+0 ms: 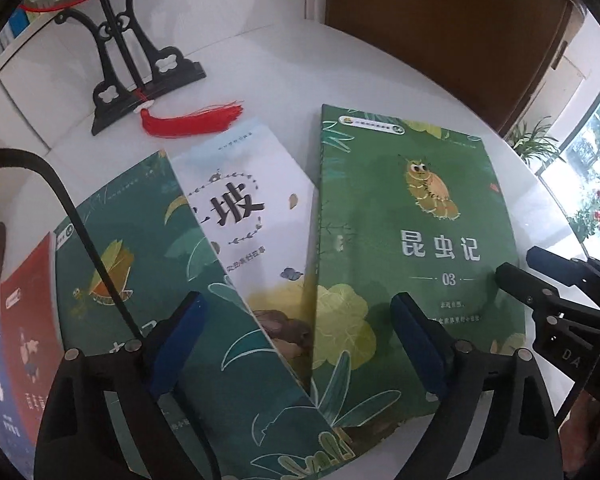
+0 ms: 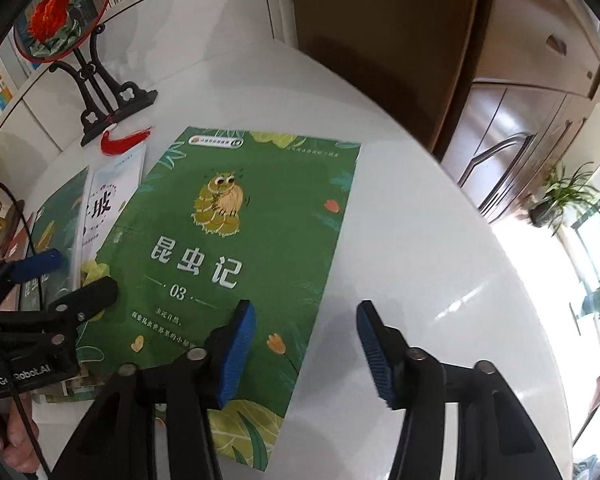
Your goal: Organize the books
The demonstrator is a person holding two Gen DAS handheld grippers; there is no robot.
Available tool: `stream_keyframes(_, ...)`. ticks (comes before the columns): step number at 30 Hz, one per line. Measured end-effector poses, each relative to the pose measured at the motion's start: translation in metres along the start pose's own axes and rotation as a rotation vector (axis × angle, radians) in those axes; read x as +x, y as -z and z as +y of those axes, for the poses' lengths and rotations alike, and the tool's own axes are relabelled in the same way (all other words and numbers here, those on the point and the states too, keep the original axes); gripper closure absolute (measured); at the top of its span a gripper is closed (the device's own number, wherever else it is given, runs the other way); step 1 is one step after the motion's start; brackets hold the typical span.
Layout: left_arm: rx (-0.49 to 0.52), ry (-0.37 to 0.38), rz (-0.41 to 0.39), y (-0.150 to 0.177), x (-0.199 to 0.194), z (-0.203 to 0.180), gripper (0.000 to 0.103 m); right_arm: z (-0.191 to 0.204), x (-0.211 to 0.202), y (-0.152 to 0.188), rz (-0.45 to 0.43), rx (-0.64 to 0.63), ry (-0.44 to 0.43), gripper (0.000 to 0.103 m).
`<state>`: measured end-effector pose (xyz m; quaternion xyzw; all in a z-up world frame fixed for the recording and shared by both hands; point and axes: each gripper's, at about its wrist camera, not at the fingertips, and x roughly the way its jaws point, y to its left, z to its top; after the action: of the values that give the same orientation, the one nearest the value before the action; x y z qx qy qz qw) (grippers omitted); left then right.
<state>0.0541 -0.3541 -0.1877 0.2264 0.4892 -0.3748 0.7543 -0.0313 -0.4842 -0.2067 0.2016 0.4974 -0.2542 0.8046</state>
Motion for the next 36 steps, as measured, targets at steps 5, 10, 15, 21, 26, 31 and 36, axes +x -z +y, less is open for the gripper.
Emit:
stream_keyframes(5, 0.033, 0.059, 0.015, 0.001, -0.001, -0.013, 0.013, 0.002, 0.000, 0.001, -0.010, -0.005, -0.045, 0.059)
stream_keyframes(10, 0.074, 0.073, 0.022, 0.007, -0.001, -0.035, 0.024, 0.008, 0.001, 0.000, -0.012, -0.025, -0.083, 0.062)
stream_keyframes(15, -0.002, 0.171, 0.009, 0.006, -0.009, -0.022, 0.024, -0.008, -0.003, 0.000, -0.023, 0.048, -0.175, 0.064)
stream_keyframes(21, -0.098, 0.285, -0.025, 0.000, -0.028, -0.013, 0.024, -0.028, -0.016, -0.007, -0.059, 0.160, -0.372, 0.064)
stream_keyframes(26, -0.095, 0.349, 0.015, 0.007, -0.023, -0.027, 0.033, -0.030, -0.002, -0.008, 0.015, 0.265, -0.577, 0.068)
stream_keyframes(31, -0.105, 0.353, 0.013, 0.012, -0.021, -0.029, 0.035, -0.015, 0.006, 0.002, 0.045, 0.196, -0.457, 0.074)
stream_keyframes(36, -0.128, 0.405, -0.019, -0.001, -0.023, -0.022, 0.041, 0.004, 0.003, -0.005, 0.011, 0.042, -0.331, 0.077)
